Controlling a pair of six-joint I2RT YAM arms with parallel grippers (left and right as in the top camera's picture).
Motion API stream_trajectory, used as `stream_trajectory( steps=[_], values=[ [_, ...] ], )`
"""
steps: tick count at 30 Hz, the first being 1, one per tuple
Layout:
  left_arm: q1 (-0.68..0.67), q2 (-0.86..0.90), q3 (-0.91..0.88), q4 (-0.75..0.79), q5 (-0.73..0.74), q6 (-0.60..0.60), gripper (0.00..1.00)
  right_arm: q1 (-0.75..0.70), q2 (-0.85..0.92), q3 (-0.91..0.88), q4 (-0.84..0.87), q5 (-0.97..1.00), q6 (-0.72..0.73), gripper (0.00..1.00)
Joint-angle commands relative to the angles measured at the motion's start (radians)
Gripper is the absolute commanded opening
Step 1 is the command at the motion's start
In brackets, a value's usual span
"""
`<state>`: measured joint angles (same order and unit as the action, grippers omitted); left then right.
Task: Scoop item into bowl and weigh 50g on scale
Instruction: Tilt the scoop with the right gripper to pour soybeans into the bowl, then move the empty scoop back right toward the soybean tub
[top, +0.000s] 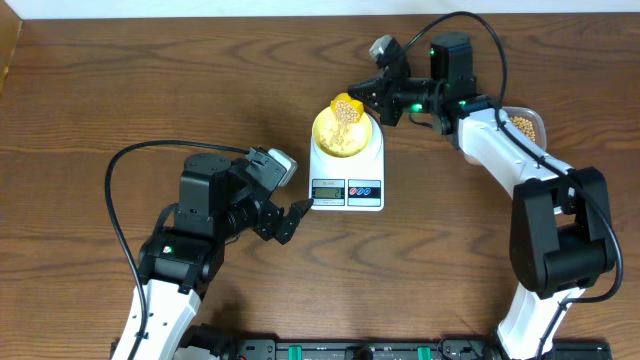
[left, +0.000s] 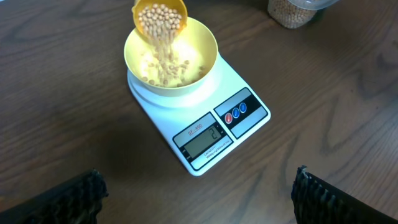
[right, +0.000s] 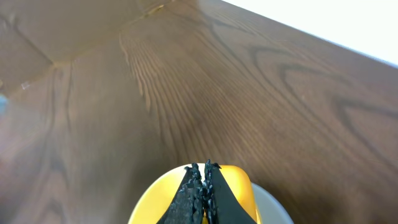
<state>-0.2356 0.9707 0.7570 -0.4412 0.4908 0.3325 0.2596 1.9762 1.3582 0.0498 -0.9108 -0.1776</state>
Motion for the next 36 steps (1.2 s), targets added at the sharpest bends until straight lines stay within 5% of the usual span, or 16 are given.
stream_trajectory(
  steps=[1, 22, 30, 36],
  values=[
    [0.005, 0.002, -0.009, 0.002, -0.006, -0.013, 0.98, 0.024, 0.006, 0.000, 0.000, -0.013, -0.200, 0.01],
    [0.005, 0.002, -0.009, 0.002, -0.006, -0.013, 0.98, 0.056, 0.006, 0.000, -0.200, -0.095, -0.842, 0.01],
    [0.005, 0.002, -0.009, 0.001, -0.006, -0.013, 0.98, 0.056, 0.006, 0.000, -0.198, -0.107, -0.827, 0.01],
    [0.005, 0.002, -0.009, 0.001, -0.006, -0.013, 0.98, 0.050, -0.002, 0.001, -0.132, -0.251, -0.590, 0.01]
  ],
)
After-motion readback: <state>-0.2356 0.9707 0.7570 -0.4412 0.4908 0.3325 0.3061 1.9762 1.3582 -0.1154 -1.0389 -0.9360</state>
